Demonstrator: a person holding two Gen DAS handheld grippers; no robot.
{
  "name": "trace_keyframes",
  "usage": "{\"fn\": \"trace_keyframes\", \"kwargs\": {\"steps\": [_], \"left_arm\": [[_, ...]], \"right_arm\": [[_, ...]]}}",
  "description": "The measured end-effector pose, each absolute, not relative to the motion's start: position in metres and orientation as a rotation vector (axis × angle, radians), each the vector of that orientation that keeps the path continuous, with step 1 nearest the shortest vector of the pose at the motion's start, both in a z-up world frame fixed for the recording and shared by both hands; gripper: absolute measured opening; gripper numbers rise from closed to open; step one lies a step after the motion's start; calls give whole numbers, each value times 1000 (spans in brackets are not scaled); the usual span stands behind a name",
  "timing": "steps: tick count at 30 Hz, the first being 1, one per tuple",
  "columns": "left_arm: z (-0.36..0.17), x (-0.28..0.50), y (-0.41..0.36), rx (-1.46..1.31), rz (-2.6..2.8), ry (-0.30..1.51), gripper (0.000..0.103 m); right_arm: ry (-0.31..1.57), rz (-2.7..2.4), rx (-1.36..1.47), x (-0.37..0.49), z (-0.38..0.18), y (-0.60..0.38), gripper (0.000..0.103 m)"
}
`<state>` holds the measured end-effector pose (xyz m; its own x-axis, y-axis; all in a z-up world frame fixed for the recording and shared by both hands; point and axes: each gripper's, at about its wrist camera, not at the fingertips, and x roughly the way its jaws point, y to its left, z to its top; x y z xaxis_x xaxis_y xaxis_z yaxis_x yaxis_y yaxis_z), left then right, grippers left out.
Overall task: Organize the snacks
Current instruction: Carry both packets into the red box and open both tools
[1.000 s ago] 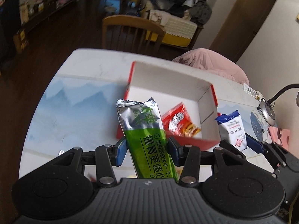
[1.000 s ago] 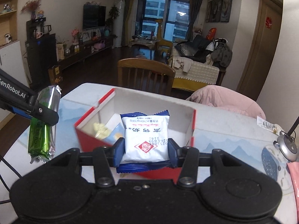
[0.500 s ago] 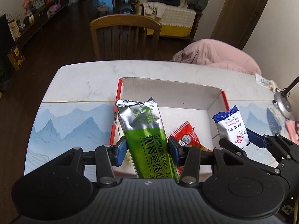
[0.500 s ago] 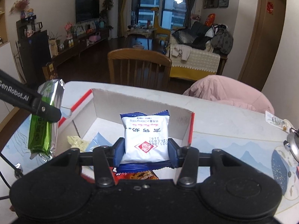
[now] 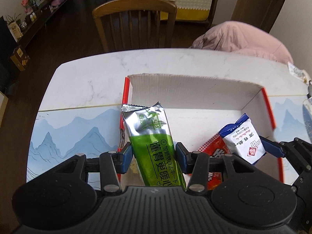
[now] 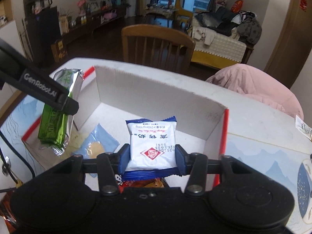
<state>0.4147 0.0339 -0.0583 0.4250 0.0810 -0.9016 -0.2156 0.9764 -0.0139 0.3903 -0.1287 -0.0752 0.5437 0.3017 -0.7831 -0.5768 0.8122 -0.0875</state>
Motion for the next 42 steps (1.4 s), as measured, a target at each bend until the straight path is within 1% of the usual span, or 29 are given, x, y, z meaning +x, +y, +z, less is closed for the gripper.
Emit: {"fn": "trace_keyframes", "kwargs": {"steps": [13, 20, 27, 29, 39, 42], "left_arm": [[-102, 439, 29, -73, 217, 1240, 47], [-110, 445, 27, -78, 231, 1267, 47], [-97, 437, 30, -106, 248, 1236, 47], [-89, 433, 32, -122, 245, 1214, 47], [-51, 403, 36, -151, 211, 1125, 47], [-41, 390, 35, -156, 182, 1101, 47]], "right_arm": [[906, 554, -451, 398, -101, -118, 47], [913, 575, -463, 397, -108, -118, 47], [906, 602, -472, 396, -108, -120, 48], [903, 610, -454, 396, -105, -122, 51], [887, 615, -325, 385, -75, -134, 55], [863, 597, -301, 374, -63, -138, 61]]}}
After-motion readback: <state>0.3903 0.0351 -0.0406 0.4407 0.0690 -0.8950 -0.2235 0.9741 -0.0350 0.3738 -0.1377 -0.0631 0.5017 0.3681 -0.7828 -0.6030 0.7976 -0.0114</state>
